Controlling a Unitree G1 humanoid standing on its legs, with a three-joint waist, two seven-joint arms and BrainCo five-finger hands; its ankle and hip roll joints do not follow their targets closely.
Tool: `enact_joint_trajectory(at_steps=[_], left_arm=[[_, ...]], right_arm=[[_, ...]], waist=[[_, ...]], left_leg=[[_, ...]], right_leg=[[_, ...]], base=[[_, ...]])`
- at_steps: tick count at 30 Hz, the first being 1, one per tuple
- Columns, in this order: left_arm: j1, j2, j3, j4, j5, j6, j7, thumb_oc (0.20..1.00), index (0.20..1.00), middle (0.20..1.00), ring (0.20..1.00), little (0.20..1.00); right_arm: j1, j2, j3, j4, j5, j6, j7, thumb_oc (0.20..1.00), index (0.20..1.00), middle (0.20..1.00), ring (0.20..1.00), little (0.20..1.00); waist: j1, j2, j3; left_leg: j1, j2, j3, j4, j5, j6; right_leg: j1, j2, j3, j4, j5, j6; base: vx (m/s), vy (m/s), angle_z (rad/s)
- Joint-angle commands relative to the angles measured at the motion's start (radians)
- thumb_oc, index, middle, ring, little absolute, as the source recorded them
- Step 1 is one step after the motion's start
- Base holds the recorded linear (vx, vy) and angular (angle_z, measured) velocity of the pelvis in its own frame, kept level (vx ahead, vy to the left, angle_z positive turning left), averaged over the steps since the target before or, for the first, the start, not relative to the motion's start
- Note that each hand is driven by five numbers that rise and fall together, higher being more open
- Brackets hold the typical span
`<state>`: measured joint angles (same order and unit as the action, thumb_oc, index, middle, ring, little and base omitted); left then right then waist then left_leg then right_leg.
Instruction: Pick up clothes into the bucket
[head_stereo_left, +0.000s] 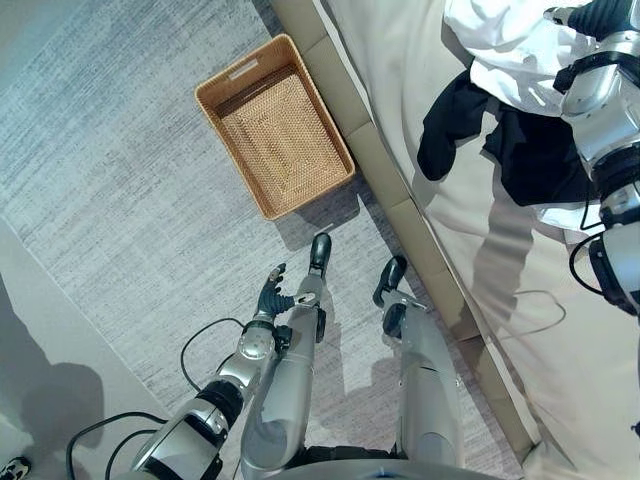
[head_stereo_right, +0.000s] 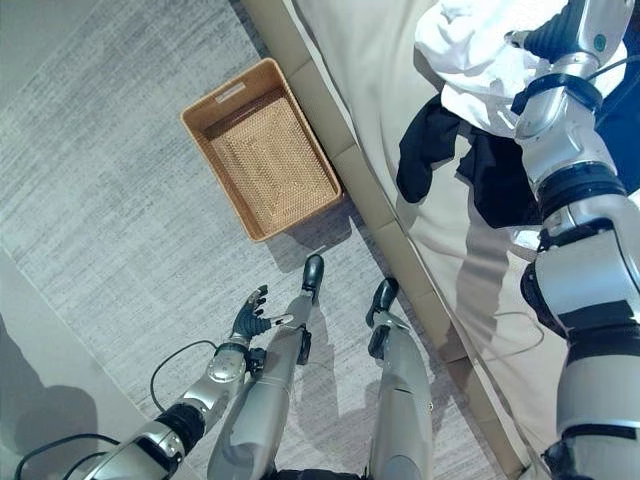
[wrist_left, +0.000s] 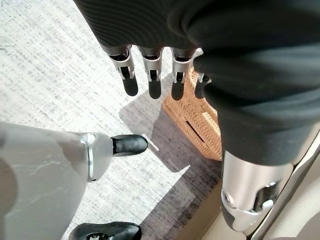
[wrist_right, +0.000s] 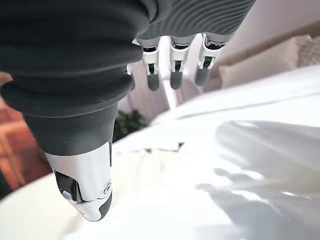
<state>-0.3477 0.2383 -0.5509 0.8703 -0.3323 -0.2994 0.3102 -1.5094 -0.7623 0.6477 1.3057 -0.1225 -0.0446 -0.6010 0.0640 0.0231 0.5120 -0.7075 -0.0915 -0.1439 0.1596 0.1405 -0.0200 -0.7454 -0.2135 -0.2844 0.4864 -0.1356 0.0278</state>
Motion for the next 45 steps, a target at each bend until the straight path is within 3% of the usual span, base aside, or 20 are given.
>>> enact_joint_trajectory(at_steps=[1,13,23,24,25,26,31,37,43,45], left_arm=[[0.002,-0.009,-0.024,0.006,-0.023,-0.011,-0.018,1.000,1.000,1.000,1.000,1.000],[-0.019,-0.034,-0.048,-0.011,-0.036,0.016,-0.074,1.000,1.000,1.000,1.000,1.000],[-0.036,-0.047,-0.057,-0.012,-0.038,0.030,-0.091,1.000,1.000,1.000,1.000,1.000],[-0.038,-0.050,-0.057,-0.011,-0.039,0.030,-0.091,1.000,1.000,1.000,1.000,1.000],[-0.040,-0.052,-0.059,-0.007,-0.040,0.030,-0.090,1.000,1.000,1.000,1.000,1.000],[-0.040,-0.054,-0.058,-0.007,-0.040,0.031,-0.089,1.000,1.000,1.000,1.000,1.000],[-0.045,-0.059,-0.053,-0.005,-0.042,0.026,-0.079,1.000,1.000,1.000,1.000,1.000],[-0.029,-0.048,-0.032,0.016,-0.032,0.022,-0.062,1.000,1.000,1.000,1.000,1.000],[-0.010,-0.017,-0.004,0.029,-0.025,0.016,-0.059,1.000,1.000,1.000,1.000,1.000],[-0.009,-0.001,0.013,0.039,-0.019,0.014,-0.062,1.000,1.000,1.000,1.000,1.000]], right_arm=[[-0.111,-0.081,0.113,0.055,0.036,-0.014,0.077,1.000,1.000,1.000,1.000,1.000],[-0.046,-0.087,0.131,0.164,0.033,0.018,0.254,1.000,1.000,1.000,1.000,1.000],[0.022,-0.059,0.133,0.185,-0.028,0.029,0.296,1.000,1.000,1.000,1.000,1.000],[0.027,-0.055,0.129,0.183,-0.028,0.029,0.295,0.871,0.871,0.871,0.871,0.871],[0.034,-0.045,0.128,0.184,-0.032,0.030,0.296,0.442,0.442,0.442,0.442,0.442],[0.033,-0.041,0.127,0.186,-0.036,0.030,0.292,0.200,0.200,0.200,0.200,0.200],[0.030,-0.036,0.120,0.154,-0.028,0.020,0.257,0.200,0.200,0.200,0.200,0.200],[0.008,-0.030,0.111,0.062,-0.002,0.000,0.193,0.200,0.200,0.200,0.200,0.200],[-0.050,-0.065,0.113,-0.047,0.040,-0.031,0.141,0.200,0.200,0.200,0.200,0.200],[-0.076,-0.081,0.116,-0.093,0.054,-0.041,0.137,0.200,0.200,0.200,0.200,0.200]], waist=[[0.011,0.017,0.008],[0.031,0.049,0.008],[0.033,0.062,0.008],[0.033,0.062,0.008],[0.033,0.064,0.008],[0.033,0.065,0.008],[0.027,0.065,0.008],[0.015,0.041,0.008],[0.000,0.001,0.008],[-0.008,-0.018,0.008]], left_leg=[[0.029,0.000,-0.004,0.071,-0.119,-0.012],[0.012,0.004,-0.020,0.019,-0.077,-0.021],[-0.009,-0.001,-0.029,0.013,-0.067,-0.018],[-0.012,-0.001,-0.030,0.012,-0.065,-0.019],[-0.016,-0.001,-0.032,0.009,-0.062,-0.020],[-0.018,-0.001,-0.032,0.008,-0.061,-0.020],[-0.026,-0.005,-0.034,0.001,-0.053,-0.022],[-0.009,-0.006,-0.033,0.008,-0.061,-0.023],[0.052,0.009,-0.016,0.019,-0.079,-0.024],[0.061,0.017,-0.003,0.020,-0.056,-0.022]], right_leg=[[0.047,-0.048,0.044,-0.030,0.041,0.091],[0.016,-0.051,0.028,-0.039,0.045,0.088],[-0.013,-0.050,0.033,-0.032,0.044,0.083],[-0.016,-0.050,0.032,-0.033,0.044,0.083],[-0.022,-0.050,0.034,-0.034,0.046,0.083],[-0.024,-0.050,0.035,-0.035,0.047,0.084],[-0.034,-0.052,0.040,-0.037,0.052,0.085],[-0.010,-0.046,0.043,-0.047,0.057,0.084],[0.067,-0.028,0.050,-0.092,0.083,0.091],[0.089,-0.020,0.041,-0.124,0.126,0.084]], base=[[0.00,0.000,0.00],[0.00,-0.015,0.02],[0.00,-0.008,0.03],[0.00,0.000,0.00],[0.00,0.000,0.00],[0.00,0.000,0.00],[0.00,0.000,0.00],[0.00,0.000,0.00],[-0.04,0.012,-0.02],[-0.11,0.054,-0.08]])
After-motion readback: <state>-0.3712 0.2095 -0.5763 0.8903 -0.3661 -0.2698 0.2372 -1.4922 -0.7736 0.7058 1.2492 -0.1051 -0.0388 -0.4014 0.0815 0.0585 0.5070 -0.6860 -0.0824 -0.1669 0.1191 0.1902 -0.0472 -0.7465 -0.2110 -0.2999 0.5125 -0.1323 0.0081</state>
